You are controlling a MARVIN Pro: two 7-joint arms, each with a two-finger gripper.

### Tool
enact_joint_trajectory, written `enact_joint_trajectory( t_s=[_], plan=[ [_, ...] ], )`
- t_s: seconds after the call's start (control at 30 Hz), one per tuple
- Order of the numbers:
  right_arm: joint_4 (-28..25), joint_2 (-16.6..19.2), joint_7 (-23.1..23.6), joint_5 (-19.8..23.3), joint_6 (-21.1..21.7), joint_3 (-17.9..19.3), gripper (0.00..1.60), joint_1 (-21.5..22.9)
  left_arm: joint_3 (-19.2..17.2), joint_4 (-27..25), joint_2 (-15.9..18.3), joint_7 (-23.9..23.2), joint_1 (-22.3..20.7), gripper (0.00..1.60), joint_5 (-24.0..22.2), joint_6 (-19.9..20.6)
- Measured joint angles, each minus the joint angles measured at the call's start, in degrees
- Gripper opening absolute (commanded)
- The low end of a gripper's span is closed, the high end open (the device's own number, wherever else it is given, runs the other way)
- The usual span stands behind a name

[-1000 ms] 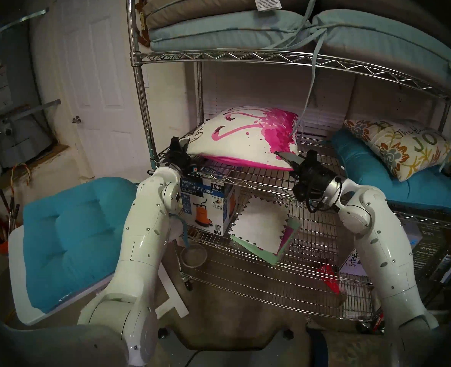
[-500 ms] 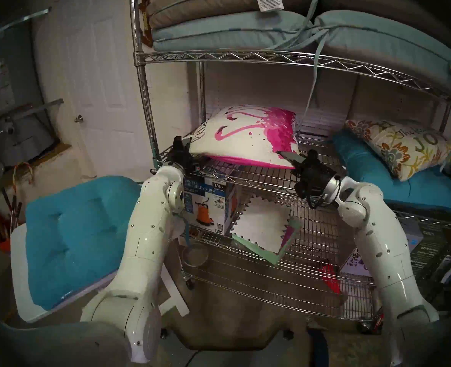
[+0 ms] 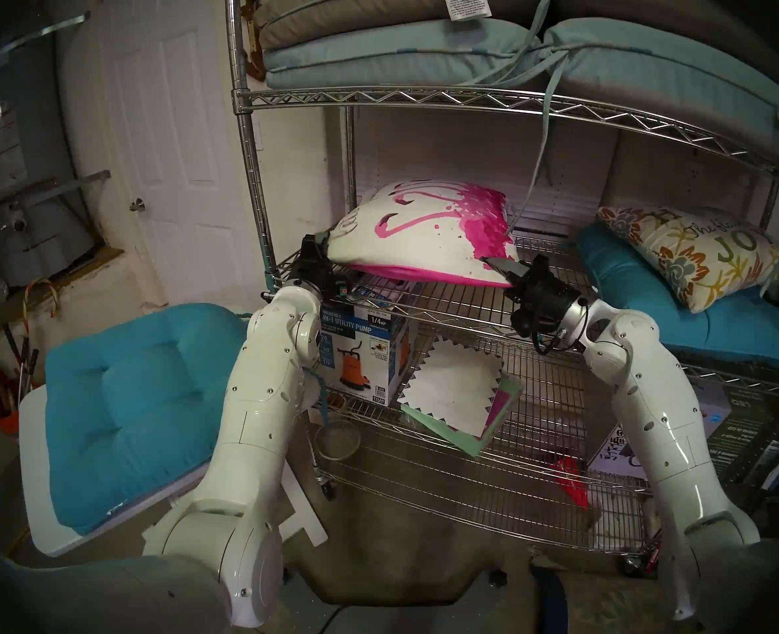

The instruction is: Put cushion on the shelf

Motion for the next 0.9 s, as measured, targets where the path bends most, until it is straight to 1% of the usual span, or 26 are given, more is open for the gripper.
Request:
enact_joint_trajectory(
  t_s=[0.2,0.37,0.67,0.9],
  plan=[
    [0.4,0.7,-1.9,-0.9,0.0,1.0,1.6,0.0,-1.9,0.1,0.4,0.1,-0.7,1.6,1.1,3.3],
    [0.0,1.2,-3.5,-1.6,0.0,1.5,1.6,-0.2,-2.6,0.1,0.4,0.2,-0.7,1.6,2.0,5.0],
    [-1.5,1.8,-4.7,-1.5,0.0,2.6,1.6,-1.2,-2.6,-1.2,-0.1,-0.1,0.3,1.6,3.1,6.4],
    [-4.9,2.2,-4.3,-0.5,0.0,4.4,1.6,-3.7,-2.0,-5.2,-0.7,-2.3,2.9,1.6,4.0,6.8]
  ],
)
